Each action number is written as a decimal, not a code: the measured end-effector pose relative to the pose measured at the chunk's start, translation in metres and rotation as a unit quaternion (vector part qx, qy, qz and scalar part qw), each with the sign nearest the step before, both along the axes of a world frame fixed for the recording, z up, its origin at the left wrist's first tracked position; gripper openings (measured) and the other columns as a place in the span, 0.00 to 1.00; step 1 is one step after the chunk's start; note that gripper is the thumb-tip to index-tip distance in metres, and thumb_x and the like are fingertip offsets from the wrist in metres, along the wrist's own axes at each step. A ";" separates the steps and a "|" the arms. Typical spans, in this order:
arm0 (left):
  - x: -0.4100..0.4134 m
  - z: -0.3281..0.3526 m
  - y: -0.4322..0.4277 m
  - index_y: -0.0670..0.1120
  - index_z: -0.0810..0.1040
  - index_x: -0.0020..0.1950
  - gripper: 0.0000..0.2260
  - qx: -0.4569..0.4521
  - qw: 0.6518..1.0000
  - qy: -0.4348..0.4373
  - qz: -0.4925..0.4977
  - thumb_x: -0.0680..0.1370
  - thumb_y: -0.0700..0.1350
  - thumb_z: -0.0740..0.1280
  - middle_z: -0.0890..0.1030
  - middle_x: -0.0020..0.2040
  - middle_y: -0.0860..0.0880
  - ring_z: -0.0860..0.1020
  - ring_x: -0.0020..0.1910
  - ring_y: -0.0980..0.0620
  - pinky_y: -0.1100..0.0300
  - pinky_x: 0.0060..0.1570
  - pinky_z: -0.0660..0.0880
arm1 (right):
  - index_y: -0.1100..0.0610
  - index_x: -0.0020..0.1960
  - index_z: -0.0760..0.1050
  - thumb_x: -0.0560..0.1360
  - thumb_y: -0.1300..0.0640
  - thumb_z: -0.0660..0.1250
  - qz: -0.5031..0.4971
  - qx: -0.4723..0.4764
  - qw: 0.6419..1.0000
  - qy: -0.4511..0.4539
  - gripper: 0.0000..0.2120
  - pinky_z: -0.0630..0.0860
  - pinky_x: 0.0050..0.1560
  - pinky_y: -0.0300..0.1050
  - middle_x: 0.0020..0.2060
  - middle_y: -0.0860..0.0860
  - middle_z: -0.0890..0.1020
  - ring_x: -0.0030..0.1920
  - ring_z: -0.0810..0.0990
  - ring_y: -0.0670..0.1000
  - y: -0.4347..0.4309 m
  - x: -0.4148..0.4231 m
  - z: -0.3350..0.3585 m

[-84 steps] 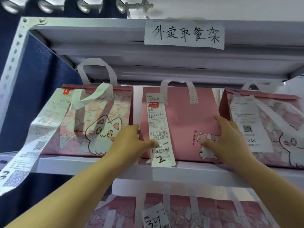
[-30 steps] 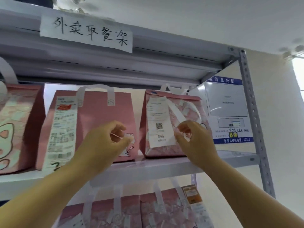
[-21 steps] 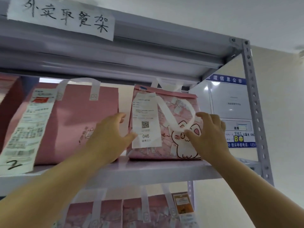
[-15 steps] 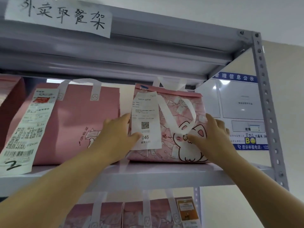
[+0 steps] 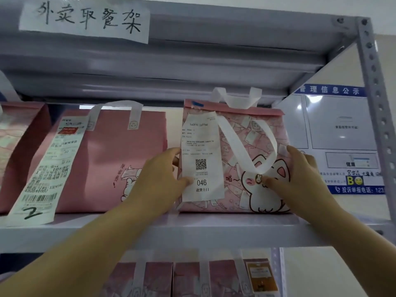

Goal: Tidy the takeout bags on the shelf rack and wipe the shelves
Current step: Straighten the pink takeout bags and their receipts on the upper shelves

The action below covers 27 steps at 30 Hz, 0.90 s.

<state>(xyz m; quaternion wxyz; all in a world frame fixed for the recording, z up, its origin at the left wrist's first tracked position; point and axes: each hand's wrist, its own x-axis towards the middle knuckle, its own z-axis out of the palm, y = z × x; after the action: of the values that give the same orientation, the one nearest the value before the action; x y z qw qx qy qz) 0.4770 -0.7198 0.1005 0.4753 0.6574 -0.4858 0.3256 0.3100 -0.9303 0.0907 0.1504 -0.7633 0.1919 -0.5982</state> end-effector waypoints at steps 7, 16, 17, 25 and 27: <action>0.002 0.000 0.001 0.57 0.73 0.60 0.22 0.010 1.000 -0.004 0.025 0.69 0.47 0.74 0.76 0.43 0.65 0.74 0.43 0.66 0.73 0.36 0.66 | 0.46 0.69 0.59 0.65 0.48 0.75 0.001 0.008 1.000 -0.008 0.38 0.71 0.43 0.45 0.61 0.51 0.65 0.49 0.70 0.50 0.000 0.000 0.001; -0.005 -0.001 0.025 0.51 0.74 0.60 0.20 0.003 0.998 -0.012 0.067 0.70 0.53 0.72 0.77 0.47 0.57 0.73 0.42 0.63 0.71 0.37 0.65 | 0.52 0.69 0.62 0.70 0.49 0.70 -0.047 -0.015 0.996 -0.071 0.31 0.67 0.49 0.45 0.62 0.52 0.69 0.56 0.70 0.50 0.020 -0.012 0.000; -0.007 -0.001 0.032 0.52 0.74 0.59 0.19 0.005 0.998 -0.013 0.060 0.70 0.53 0.72 0.76 0.46 0.58 0.72 0.42 0.64 0.71 0.37 0.64 | 0.52 0.67 0.64 0.70 0.49 0.70 -0.046 -0.019 0.995 -0.082 0.29 0.68 0.49 0.45 0.61 0.52 0.71 0.54 0.70 0.49 0.027 -0.015 0.000; -0.015 -0.019 0.119 0.55 0.73 0.52 0.13 0.026 0.999 -0.027 0.007 0.71 0.56 0.69 0.76 0.46 0.60 0.75 0.43 0.62 0.69 0.36 0.66 | 0.48 0.51 0.70 0.71 0.52 0.70 0.037 -0.073 0.992 -0.099 0.12 0.73 0.45 0.39 0.47 0.44 0.77 0.46 0.77 0.44 0.126 -0.018 -0.009; -0.014 -0.028 0.146 0.55 0.74 0.51 0.13 0.035 0.999 -0.015 -0.002 0.70 0.57 0.69 0.77 0.45 0.59 0.76 0.42 0.61 0.68 0.35 0.68 | 0.50 0.49 0.73 0.71 0.52 0.70 0.047 -0.073 0.992 -0.089 0.09 0.75 0.47 0.42 0.44 0.43 0.78 0.45 0.78 0.44 0.157 -0.013 -0.015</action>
<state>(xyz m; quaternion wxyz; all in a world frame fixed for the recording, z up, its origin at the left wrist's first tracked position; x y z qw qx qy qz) 0.4631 -0.5740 0.0730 0.4453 0.6673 -0.5055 0.3176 0.2972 -0.7735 0.0755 0.1385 -0.7244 0.0975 -0.6682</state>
